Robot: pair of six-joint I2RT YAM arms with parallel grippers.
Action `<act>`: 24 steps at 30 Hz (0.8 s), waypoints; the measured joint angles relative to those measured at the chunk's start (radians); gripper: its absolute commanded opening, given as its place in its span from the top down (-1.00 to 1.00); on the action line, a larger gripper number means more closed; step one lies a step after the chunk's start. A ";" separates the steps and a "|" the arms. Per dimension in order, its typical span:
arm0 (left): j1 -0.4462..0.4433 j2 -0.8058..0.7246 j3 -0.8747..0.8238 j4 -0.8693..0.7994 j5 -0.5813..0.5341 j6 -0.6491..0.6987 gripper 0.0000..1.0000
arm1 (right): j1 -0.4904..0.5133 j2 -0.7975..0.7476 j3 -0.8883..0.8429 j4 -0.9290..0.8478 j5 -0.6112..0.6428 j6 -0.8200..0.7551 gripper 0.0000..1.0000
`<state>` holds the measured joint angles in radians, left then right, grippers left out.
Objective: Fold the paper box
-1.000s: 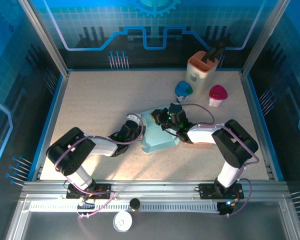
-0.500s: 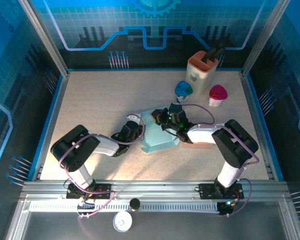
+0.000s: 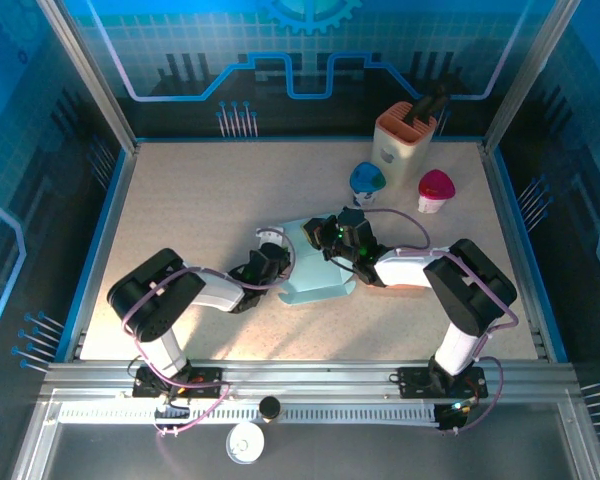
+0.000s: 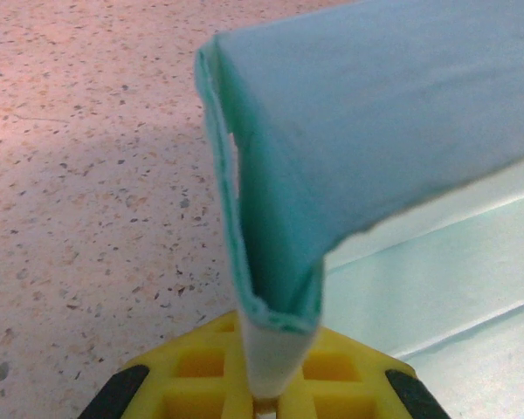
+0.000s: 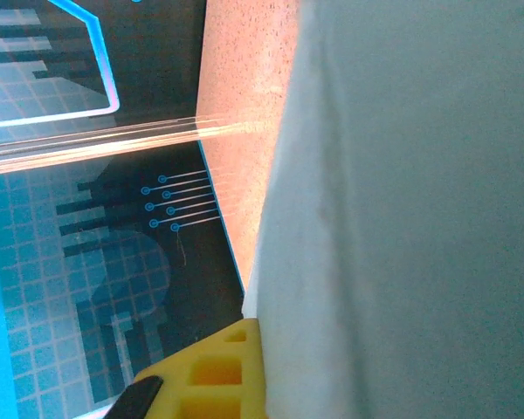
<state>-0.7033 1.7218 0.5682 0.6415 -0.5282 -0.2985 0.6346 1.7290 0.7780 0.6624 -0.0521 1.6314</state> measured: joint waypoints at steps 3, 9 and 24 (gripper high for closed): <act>-0.021 0.000 0.015 -0.042 -0.053 -0.034 0.93 | 0.003 0.000 -0.004 0.004 0.000 0.010 1.00; -0.032 0.000 0.016 -0.053 -0.082 -0.070 0.76 | 0.008 0.000 -0.006 0.008 0.001 0.018 1.00; -0.034 -0.050 -0.012 -0.035 -0.071 -0.061 0.97 | 0.009 0.000 -0.007 0.009 0.009 0.022 1.00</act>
<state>-0.7372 1.6722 0.5564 0.6060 -0.5995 -0.3599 0.6434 1.7290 0.7712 0.6712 -0.0429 1.6531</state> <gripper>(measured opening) 0.045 0.041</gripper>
